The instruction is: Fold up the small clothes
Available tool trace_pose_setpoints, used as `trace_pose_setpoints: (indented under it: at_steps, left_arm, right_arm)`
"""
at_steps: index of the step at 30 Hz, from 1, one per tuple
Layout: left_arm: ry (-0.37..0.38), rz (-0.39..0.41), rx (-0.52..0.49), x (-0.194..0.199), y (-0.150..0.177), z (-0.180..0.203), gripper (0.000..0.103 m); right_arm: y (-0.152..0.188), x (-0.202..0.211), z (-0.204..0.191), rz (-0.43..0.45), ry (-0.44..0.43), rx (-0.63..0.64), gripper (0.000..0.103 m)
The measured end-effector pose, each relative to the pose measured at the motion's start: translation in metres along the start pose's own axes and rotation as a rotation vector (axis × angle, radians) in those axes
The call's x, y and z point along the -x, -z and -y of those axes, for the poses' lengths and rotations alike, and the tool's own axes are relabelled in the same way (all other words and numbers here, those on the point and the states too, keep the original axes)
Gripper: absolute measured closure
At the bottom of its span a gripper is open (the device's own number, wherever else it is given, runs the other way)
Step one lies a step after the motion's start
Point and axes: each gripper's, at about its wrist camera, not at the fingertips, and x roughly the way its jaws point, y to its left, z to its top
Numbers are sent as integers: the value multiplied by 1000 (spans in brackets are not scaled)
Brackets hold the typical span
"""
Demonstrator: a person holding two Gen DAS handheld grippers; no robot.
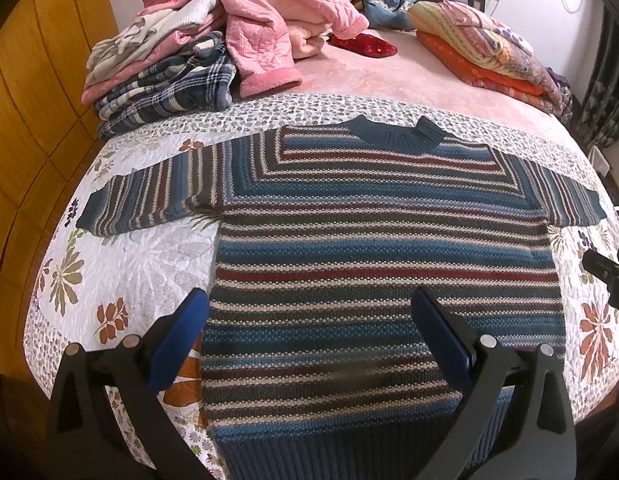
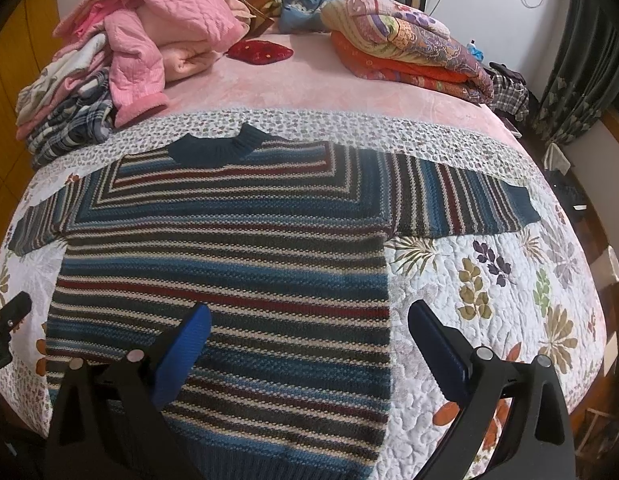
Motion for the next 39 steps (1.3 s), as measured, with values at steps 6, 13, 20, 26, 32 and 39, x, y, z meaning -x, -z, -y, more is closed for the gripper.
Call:
trace_pose_setpoints:
  at_steps: [6, 13, 20, 26, 32, 39]
  left_arm:
    - [9, -11, 11, -12, -4, 4, 3]
    - [-54, -20, 47, -44, -28, 7, 3]
    - [-6, 11, 84, -79, -68, 57, 3]
    - [66, 13, 77, -117, -98, 121, 3]
    - [79, 11, 17, -138, -105, 163, 3]
    - [64, -3, 1, -148, -105, 174, 3]
  right_arm:
    - [-43, -9, 51, 44, 92, -33, 4]
    - [-102, -48, 183, 22, 112, -247, 4]
    - [-107, -129, 323, -167, 146, -473, 4]
    - [-104, -179, 388, -203, 69, -605, 8]
    - [-104, -217, 423, -219, 3, -673, 18]
    - [-110, -229, 435, -180, 22, -691, 68]
